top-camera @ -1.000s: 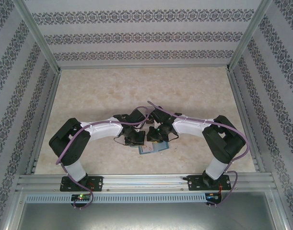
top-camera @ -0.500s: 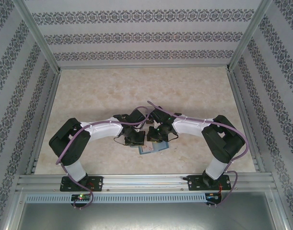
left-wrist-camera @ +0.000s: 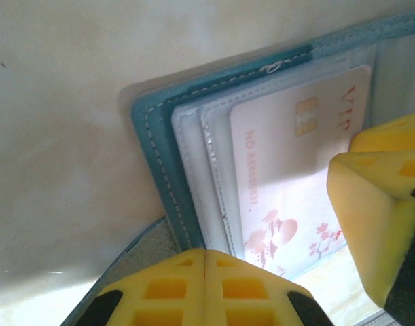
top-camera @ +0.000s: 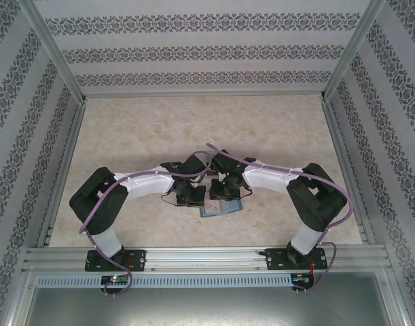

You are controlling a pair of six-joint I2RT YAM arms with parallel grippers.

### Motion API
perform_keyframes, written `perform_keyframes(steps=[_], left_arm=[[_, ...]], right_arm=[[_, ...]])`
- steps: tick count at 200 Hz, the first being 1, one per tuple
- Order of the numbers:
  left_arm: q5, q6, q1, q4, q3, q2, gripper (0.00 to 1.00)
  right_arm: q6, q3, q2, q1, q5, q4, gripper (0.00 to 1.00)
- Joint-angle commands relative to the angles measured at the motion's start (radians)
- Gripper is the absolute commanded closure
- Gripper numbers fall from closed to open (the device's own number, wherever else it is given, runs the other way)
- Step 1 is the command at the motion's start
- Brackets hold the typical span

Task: Take the credit cards out of the card holder

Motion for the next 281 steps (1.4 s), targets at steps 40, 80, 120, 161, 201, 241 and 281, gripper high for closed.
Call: perform_keyframes(steps=[40,80,120,161,201,241,281], left_arm=[[0.002,0.015,-0.011,-0.04,0.026,0.0,0.98],[0.034,-0.003,-0.011,-0.002,0.032,-0.001,1.0],[0.07,-0.032,-0.011,0.064,0.01,0.021,1.0],[0.063,-0.033,-0.011,0.079,0.0,0.041,1.0],[0.026,-0.011,-0.011,0.036,-0.001,0.059,1.0],[0.025,-0.005,-0.011,0.025,-0.009,0.059,1.0],[0.018,-0.007,-0.011,0.022,-0.024,0.049,1.0]], right_arm=[[-0.015,0.015,-0.057,0.006,0.029,-0.052,0.74],[0.012,-0.023,-0.079,0.005,-0.024,-0.006,0.74],[0.037,-0.059,-0.082,0.005,-0.053,0.034,0.75],[0.032,-0.072,-0.067,0.004,-0.031,0.026,0.75],[0.006,-0.059,-0.049,0.001,0.021,-0.008,0.75],[-0.035,-0.023,-0.019,-0.017,0.043,-0.036,0.76],[-0.058,0.002,-0.018,-0.032,0.043,-0.052,0.76]])
